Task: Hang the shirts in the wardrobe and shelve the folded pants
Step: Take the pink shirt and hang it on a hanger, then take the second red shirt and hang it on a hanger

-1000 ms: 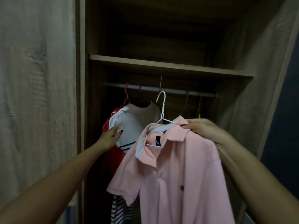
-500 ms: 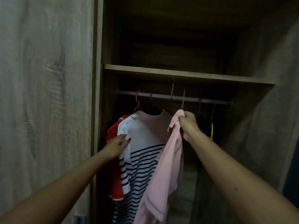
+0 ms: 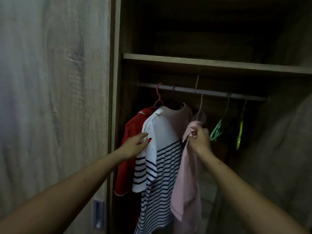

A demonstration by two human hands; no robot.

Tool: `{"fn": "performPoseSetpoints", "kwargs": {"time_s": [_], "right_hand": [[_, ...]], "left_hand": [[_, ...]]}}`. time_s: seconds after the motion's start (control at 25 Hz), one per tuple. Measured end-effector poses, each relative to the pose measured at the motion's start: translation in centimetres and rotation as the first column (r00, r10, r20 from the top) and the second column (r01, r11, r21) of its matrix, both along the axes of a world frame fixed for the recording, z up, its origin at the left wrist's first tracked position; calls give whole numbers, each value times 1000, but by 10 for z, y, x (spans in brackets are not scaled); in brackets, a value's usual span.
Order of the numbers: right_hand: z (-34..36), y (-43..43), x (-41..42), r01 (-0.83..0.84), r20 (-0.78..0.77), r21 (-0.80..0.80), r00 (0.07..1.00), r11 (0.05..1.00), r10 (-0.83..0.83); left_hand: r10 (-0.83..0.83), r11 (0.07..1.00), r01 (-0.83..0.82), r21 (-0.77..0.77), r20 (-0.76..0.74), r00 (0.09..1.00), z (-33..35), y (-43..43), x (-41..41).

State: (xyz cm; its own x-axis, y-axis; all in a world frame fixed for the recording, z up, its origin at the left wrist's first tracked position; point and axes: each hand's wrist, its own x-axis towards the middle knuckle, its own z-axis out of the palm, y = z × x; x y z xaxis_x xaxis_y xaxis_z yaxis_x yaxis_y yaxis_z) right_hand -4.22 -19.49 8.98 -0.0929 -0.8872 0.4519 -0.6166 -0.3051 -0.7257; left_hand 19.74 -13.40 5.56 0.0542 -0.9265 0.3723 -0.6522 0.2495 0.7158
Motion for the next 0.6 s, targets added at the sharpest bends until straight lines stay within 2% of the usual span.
{"fn": "performPoseSetpoints", "kwargs": {"time_s": [0.12, 0.28, 0.44, 0.6], "right_hand": [[-9, 24, 17, -175, -36, -197, 985, 965, 171], [-29, 50, 76, -442, -34, -278, 892, 853, 451], [-51, 94, 168, -642, -24, -269, 749, 718, 662], [-78, 159, 279, -818, 27, -146, 558, 556, 829]], "left_hand": [[2, 999, -4, -39, -42, 999, 0, 21, -5], [71, 995, -82, -53, -191, 979, -15, 71, 17], [207, 977, -211, 7, -239, 949, -31, 142, 78], [412, 907, -420, 23, -250, 876, -47, 246, 166]]}}
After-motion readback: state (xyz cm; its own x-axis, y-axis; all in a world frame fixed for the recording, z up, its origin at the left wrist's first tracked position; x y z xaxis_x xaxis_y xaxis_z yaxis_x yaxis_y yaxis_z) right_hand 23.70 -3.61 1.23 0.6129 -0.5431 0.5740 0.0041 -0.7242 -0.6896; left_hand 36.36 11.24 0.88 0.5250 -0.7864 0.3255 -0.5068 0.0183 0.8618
